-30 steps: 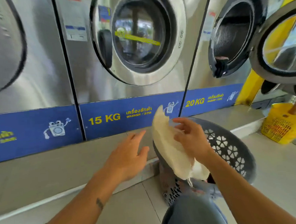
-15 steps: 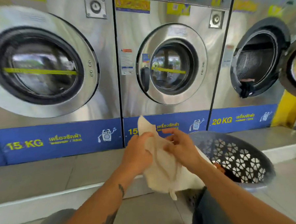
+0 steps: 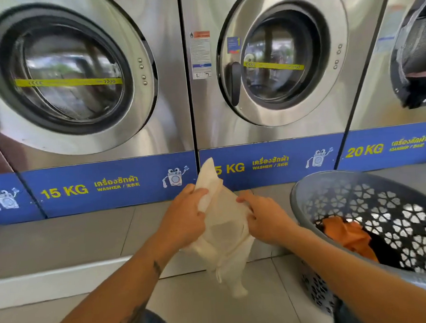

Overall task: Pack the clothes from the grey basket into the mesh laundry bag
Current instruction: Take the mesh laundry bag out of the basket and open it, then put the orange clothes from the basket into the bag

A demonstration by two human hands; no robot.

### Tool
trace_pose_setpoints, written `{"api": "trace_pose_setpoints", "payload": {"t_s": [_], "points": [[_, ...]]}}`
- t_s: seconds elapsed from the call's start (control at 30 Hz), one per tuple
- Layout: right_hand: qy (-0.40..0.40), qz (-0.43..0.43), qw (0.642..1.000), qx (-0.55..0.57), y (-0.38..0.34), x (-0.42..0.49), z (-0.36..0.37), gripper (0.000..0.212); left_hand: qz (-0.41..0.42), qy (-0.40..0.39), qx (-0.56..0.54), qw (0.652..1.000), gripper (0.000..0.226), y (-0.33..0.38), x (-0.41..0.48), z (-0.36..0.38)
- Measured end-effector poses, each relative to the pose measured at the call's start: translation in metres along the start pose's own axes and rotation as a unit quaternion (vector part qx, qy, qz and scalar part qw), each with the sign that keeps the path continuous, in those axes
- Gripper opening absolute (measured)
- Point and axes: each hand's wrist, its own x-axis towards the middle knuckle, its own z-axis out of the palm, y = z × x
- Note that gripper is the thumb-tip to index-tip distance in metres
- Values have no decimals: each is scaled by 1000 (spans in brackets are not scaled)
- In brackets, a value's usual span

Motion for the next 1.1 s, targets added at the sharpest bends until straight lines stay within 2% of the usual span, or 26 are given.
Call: {"api": "trace_pose_setpoints", "payload": {"t_s": [0.1, 0.17, 0.27, 0.37, 0.43, 0.5, 0.6, 0.73, 0.8, 0.87, 0.97, 1.1], "points": [[-29, 19, 987, -157, 25, 13, -8, 64, 1, 1, -5, 1000, 58, 2, 19, 27], [-41, 28, 981, -186, 47, 20, -17, 61, -9, 3, -20, 1000, 58, 8, 32, 46], [-11, 33, 990, -138, 82, 27, -36, 47, -19, -7, -72, 997, 59, 23, 57, 75], [74, 75, 993, -45, 129, 41, -60, 34, -3, -29, -89, 996, 59, 40, 85, 105], [78, 122, 989, -36, 168, 52, -72, 33, 13, -45, -80, 996, 59, 53, 97, 122], [16, 172, 983, -61, 205, 60, -74, 39, 25, -51, -79, 995, 60, 65, 104, 135], [-103, 225, 962, -113, 256, 63, -52, 65, 35, -40, -75, 996, 58, 78, 112, 149], [-233, 292, 896, -242, 312, 52, -16, 95, 39, -35, -60, 997, 59, 84, 116, 169], [-264, 320, 870, -267, 330, 48, -9, 108, 31, -39, -51, 997, 59, 84, 120, 178], [-272, 328, 859, -285, 343, 51, -6, 116, 33, -40, -52, 997, 60, 84, 124, 183], [-260, 315, 868, -283, 361, 60, 3, 119, 58, -41, -49, 996, 58, 88, 124, 187], [-325, 304, 846, -294, 375, 54, 20, 113, 67, -27, -36, 997, 56, 92, 127, 189]]}}
